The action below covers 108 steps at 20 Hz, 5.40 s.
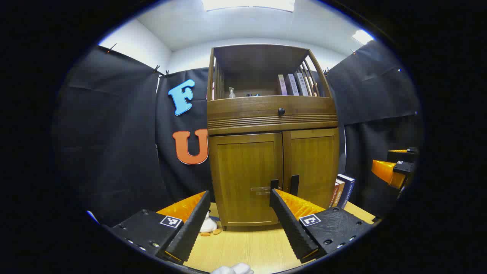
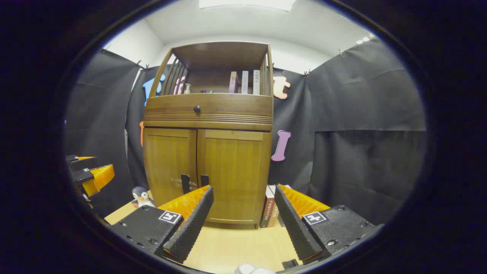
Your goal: Open the right door of the double-door shoe cabinet with the right hand, and open the left door with the left hand.
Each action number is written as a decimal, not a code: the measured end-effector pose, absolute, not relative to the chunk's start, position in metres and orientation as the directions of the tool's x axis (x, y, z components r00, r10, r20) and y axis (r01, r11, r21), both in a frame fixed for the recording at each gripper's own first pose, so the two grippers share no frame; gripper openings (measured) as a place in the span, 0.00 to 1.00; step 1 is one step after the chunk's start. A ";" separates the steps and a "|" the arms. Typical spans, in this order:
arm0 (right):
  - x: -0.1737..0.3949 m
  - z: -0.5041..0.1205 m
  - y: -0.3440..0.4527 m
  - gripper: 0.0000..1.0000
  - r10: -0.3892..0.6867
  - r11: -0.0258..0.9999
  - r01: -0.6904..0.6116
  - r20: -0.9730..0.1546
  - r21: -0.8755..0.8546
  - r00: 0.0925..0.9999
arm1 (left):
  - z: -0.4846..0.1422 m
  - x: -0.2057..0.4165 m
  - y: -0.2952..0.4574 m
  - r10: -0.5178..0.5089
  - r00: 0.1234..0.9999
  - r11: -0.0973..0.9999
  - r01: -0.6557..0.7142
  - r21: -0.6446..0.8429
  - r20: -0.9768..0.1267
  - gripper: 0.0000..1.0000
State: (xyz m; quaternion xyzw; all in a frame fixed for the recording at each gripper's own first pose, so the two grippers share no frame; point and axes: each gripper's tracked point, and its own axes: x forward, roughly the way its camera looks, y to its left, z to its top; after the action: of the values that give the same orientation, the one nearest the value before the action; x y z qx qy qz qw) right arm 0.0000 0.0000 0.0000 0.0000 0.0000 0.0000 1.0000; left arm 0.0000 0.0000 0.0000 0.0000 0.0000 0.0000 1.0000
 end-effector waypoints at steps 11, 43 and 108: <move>0.001 -0.002 0.004 1.00 -0.012 1.000 0.012 -0.002 -0.012 1.000 | -0.002 0.004 0.003 -0.005 1.000 1.000 0.005 0.004 -0.001 0.96; 0.265 -0.123 0.138 0.89 0.142 0.990 -0.140 -0.178 0.026 0.974 | -0.026 -0.033 0.066 0.253 0.963 0.968 -0.251 0.026 -0.092 0.96; 0.092 -0.139 -0.007 0.18 0.148 0.986 -0.125 -0.242 0.106 0.959 | -0.034 -0.015 -0.021 -0.014 0.998 0.999 0.017 0.037 -0.065 0.96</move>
State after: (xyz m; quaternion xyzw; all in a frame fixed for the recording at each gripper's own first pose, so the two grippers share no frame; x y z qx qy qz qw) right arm 0.0922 -0.0066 -0.1392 0.0448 0.1254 0.0691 0.9887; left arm -0.0152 -0.0205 -0.0343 0.0188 0.0322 -0.0078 0.9993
